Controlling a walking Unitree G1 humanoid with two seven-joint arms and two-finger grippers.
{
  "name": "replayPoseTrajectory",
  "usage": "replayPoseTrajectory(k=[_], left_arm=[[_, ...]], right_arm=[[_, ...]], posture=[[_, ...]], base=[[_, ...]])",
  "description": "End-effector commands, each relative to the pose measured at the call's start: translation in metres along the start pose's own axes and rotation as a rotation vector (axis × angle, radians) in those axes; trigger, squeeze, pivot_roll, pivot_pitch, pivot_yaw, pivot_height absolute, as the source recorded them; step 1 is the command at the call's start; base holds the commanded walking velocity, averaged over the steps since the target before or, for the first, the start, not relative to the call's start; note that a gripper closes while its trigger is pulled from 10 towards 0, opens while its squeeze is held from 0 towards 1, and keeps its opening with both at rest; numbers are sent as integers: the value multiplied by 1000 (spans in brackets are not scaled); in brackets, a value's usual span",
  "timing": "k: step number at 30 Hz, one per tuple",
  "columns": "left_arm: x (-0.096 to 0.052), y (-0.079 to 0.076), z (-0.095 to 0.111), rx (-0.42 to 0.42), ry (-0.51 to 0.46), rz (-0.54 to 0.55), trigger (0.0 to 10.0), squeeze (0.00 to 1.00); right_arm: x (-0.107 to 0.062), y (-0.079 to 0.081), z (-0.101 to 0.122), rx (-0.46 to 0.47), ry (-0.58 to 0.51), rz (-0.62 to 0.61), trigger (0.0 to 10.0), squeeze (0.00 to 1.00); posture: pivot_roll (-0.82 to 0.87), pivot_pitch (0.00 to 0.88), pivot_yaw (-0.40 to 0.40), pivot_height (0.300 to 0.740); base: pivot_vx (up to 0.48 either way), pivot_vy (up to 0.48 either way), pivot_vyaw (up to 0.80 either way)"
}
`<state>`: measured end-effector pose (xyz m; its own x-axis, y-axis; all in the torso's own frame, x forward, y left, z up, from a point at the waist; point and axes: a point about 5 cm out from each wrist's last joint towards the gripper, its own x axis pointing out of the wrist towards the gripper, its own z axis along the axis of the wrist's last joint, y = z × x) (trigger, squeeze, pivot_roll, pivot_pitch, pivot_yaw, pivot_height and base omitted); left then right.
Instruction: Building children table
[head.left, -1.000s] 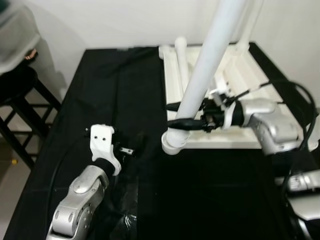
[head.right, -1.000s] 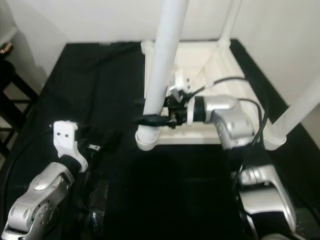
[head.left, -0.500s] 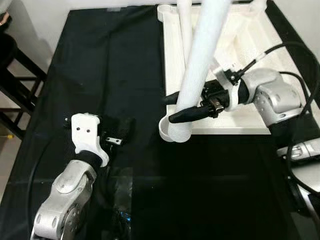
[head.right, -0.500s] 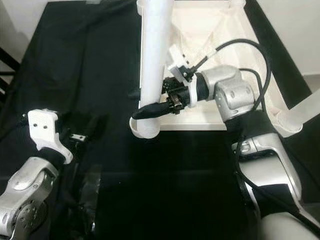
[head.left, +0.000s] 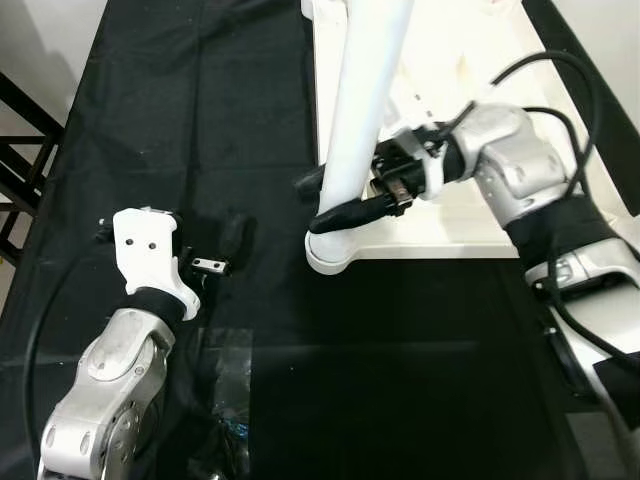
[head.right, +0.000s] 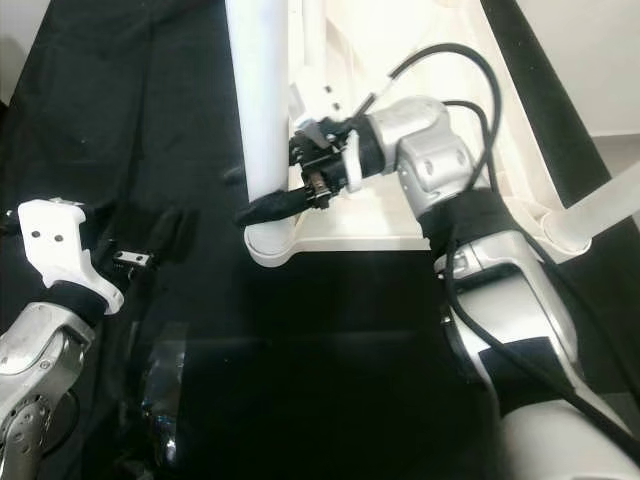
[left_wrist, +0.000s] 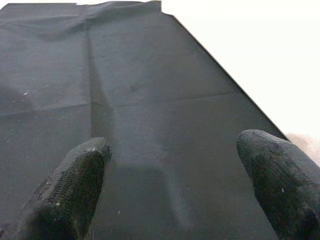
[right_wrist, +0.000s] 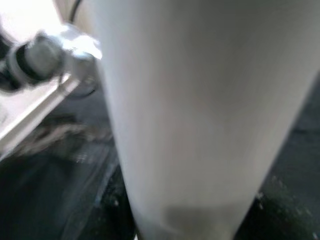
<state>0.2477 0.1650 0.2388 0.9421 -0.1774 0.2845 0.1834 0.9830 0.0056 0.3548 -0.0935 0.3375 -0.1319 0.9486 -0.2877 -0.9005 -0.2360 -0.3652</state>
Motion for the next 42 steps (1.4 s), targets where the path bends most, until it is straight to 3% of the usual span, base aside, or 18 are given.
replayPoseTrajectory(k=[1, 11, 14, 20, 22, 26, 27, 29, 32, 35, 41, 42], left_arm=[[-6, -1, 1, 5, 10, -10, 10000, 0], [-8, -2, 3, -2, 13, -18, 10000, 0], [-8, -3, 3, -4, 18, -19, 10000, 0], [-8, -3, 3, -5, 23, -19, 10000, 0], [-9, -3, 4, -5, 24, -20, 10000, 0], [-9, -3, 5, -4, 27, -17, 10000, 0], [-9, -3, 5, -4, 27, -17, 10000, 0], [-10, -1, 4, -1, 31, -11, 10000, 0], [-10, -1, 4, -1, 31, -11, 10000, 0], [-9, 0, 4, 1, 33, -6, 10000, 0], [-8, 0, 4, 2, 32, -6, 10000, 0], [-8, 0, 4, 3, 31, -7, 10000, 0]], right_arm=[[-1, 3, -20, 59, 51, 1, 10000, 0], [6, 14, -33, 106, 85, 76, 10000, 0], [12, 27, -38, 90, 132, 170, 10000, 0], [16, 36, -38, 122, 146, 235, 10000, 0], [21, 38, -30, 250, 40, 270, 10000, 0], [20, 42, -28, 277, 18, 293, 10000, 0], [20, 42, -28, 277, 18, 293, 10000, 0], [17, 59, -32, 279, 60, 366, 10000, 0], [17, 59, -32, 279, 60, 366, 10000, 0], [12, 72, -41, 264, 131, 410, 10000, 0], [9, 72, -51, 233, 185, 396, 10000, 0], [10, 66, -54, 193, 196, 367, 10000, 0]], posture=[[65, 429, -40, 740], [64, 418, -39, 740], [68, 418, -36, 740], [70, 423, -34, 740], [75, 434, -37, 740], [77, 439, -39, 740], [77, 439, -39, 740], [78, 439, -40, 740], [78, 439, -40, 740], [75, 444, -40, 740], [75, 443, -39, 740], [74, 440, -39, 740]], base=[[0, 0, 0], [0, 0, 0], [0, 0, 0], [0, 0, 0], [0, 0, 0], [0, 0, 0], [0, 0, 0], [0, 0, 0], [0, 0, 0], [0, 0, 0], [0, 0, 0], [0, 0, 0]])
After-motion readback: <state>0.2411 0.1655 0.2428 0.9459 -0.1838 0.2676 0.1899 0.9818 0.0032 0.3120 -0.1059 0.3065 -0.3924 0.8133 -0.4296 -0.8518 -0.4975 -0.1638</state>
